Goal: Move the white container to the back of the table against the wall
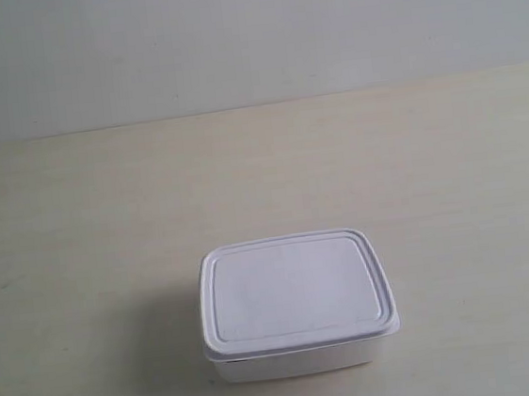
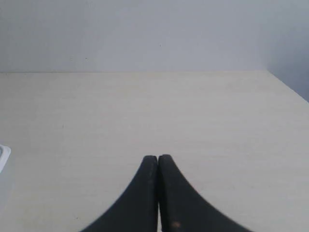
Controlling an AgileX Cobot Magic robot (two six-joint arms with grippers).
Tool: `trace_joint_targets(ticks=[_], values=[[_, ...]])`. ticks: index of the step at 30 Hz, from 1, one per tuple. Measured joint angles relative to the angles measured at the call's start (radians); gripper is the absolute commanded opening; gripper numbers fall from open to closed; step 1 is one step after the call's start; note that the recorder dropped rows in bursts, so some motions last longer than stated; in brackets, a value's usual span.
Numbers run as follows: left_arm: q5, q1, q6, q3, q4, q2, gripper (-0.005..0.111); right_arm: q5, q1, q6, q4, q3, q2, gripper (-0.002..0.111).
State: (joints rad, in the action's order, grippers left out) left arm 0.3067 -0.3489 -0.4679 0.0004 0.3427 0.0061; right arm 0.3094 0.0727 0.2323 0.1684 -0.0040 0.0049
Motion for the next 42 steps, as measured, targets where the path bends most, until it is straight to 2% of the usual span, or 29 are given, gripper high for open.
trace_joint_targets(ticks=[8,14,16,21,26,29,35,42], values=[[0.0,0.0,0.0,0.0,0.0,0.0,0.0,-0.008,0.0,0.0,0.002,0.0,0.0,0.0],[-0.013,0.0,0.0,0.0,0.0,0.0,0.0,-0.059,0.0,0.0,0.073,0.0,0.0,0.0],[-0.067,0.0,0.0,0.0,0.0,0.0,0.0,-0.075,0.0,0.0,0.075,0.0,0.0,0.0],[-0.322,0.0,0.0,0.0,0.0,0.0,0.0,-0.274,0.0,0.0,0.165,0.0,0.0,0.0],[-0.433,0.0,0.0,0.0,0.0,0.0,0.0,-0.351,0.0,-0.002,0.393,0.0,0.0,0.0],[-0.469,0.0,-0.004,0.0,0.0,0.0,0.0,-0.354,0.0,-0.002,0.436,0.0,0.0,0.0],[-0.473,0.0,-0.084,0.0,0.0,0.0,0.0,-0.356,0.0,-0.013,0.442,0.0,0.0,0.0],[-0.445,0.0,-0.332,0.0,0.0,0.0,0.0,-0.355,0.0,-0.143,0.465,0.0,0.0,0.0]])
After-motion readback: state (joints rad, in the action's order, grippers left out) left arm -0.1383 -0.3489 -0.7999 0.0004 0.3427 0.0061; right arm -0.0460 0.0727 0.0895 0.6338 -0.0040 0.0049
